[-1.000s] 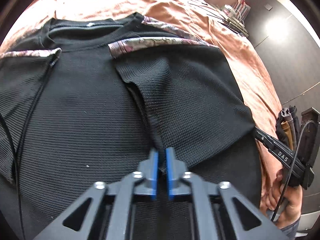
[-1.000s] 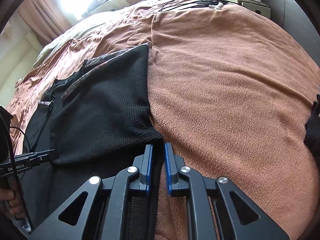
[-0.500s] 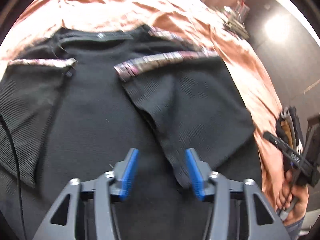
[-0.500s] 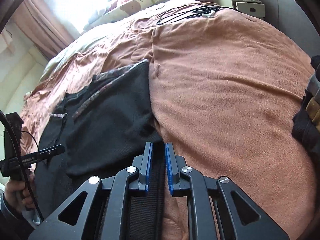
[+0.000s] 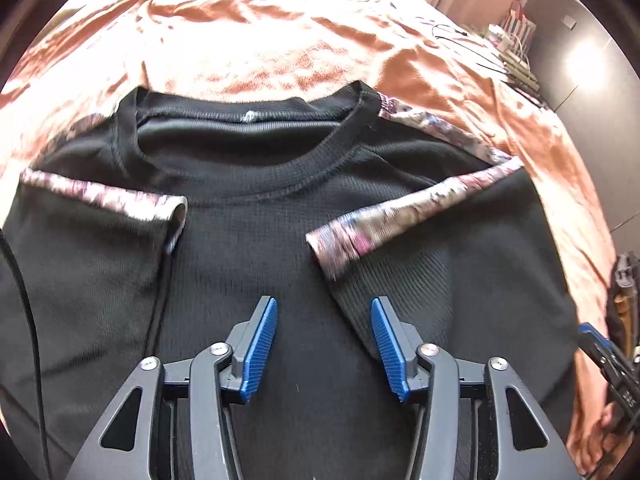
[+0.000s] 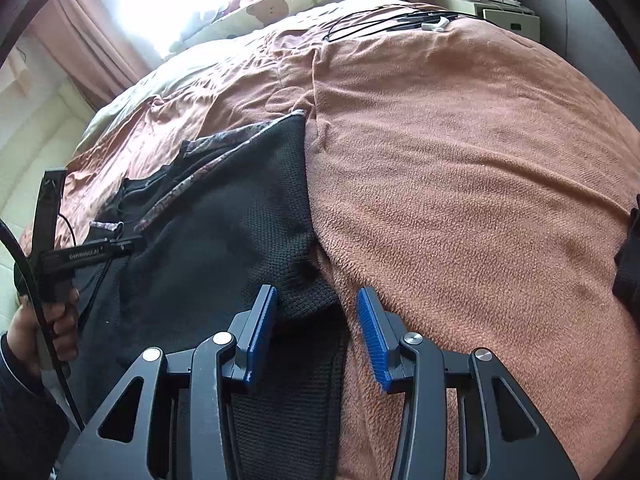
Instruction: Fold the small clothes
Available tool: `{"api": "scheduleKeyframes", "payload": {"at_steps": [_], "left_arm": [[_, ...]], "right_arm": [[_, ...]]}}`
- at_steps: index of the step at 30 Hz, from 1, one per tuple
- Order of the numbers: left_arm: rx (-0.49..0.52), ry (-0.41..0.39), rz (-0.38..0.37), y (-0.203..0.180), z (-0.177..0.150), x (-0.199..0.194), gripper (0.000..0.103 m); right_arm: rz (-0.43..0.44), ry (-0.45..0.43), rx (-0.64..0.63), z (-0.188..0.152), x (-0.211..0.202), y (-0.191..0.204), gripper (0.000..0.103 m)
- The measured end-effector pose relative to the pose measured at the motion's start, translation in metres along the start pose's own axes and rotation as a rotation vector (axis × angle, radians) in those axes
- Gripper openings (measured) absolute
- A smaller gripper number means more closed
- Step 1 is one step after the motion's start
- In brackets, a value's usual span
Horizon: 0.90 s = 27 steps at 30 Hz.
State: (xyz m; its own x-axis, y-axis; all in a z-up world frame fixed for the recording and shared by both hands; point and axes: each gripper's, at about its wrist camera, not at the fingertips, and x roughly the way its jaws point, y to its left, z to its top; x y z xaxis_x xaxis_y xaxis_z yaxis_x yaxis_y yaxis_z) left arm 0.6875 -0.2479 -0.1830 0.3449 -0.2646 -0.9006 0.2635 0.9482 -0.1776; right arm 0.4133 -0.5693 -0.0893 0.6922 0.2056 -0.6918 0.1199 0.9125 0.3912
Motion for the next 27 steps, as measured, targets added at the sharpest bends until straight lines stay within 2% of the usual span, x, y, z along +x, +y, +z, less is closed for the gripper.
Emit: {"api": "scheduleKeyframes", "payload": {"at_steps": [2, 5, 6, 7, 8, 15, 21, 23, 25, 27], "left_arm": [[0.006, -0.01, 0.009, 0.0, 0.007, 0.005, 0.05], [0.042, -0.025, 0.024, -0.003, 0.016, 0.012, 0.033], [0.057, -0.03, 0.024, -0.005, 0.019, 0.013, 0.018], [0.07, -0.032, 0.03, -0.007, 0.022, 0.015, 0.01], [0.08, -0.033, 0.043, -0.01, 0.025, 0.016, 0.009], [0.109, -0.052, 0.099, -0.013, 0.041, 0.02, 0.009], [0.097, -0.024, 0.093, -0.009, 0.042, 0.005, 0.015], [0.088, -0.032, 0.103, -0.003, 0.039, -0.006, 0.016], [0.065, -0.032, 0.085, 0.005, 0.034, -0.017, 0.016], [0.049, -0.03, 0.086, 0.014, 0.03, -0.028, 0.018]], "right_arm": [[-0.016, 0.009, -0.008, 0.0, 0.005, 0.001, 0.04], [-0.037, 0.014, -0.021, 0.001, 0.007, 0.003, 0.035], [-0.042, 0.014, -0.026, 0.001, 0.008, 0.004, 0.034], [-0.046, 0.016, -0.03, 0.0, 0.008, 0.004, 0.033], [-0.053, 0.023, -0.034, 0.0, 0.01, 0.005, 0.033], [-0.05, 0.055, -0.002, 0.001, 0.005, 0.004, 0.033], [0.0, 0.051, 0.027, 0.001, -0.011, -0.002, 0.034], [0.005, 0.049, 0.03, 0.001, -0.016, -0.002, 0.04], [-0.001, 0.032, 0.027, 0.0, -0.023, 0.0, 0.056], [0.0, 0.019, 0.022, 0.0, -0.03, 0.001, 0.057]]}}
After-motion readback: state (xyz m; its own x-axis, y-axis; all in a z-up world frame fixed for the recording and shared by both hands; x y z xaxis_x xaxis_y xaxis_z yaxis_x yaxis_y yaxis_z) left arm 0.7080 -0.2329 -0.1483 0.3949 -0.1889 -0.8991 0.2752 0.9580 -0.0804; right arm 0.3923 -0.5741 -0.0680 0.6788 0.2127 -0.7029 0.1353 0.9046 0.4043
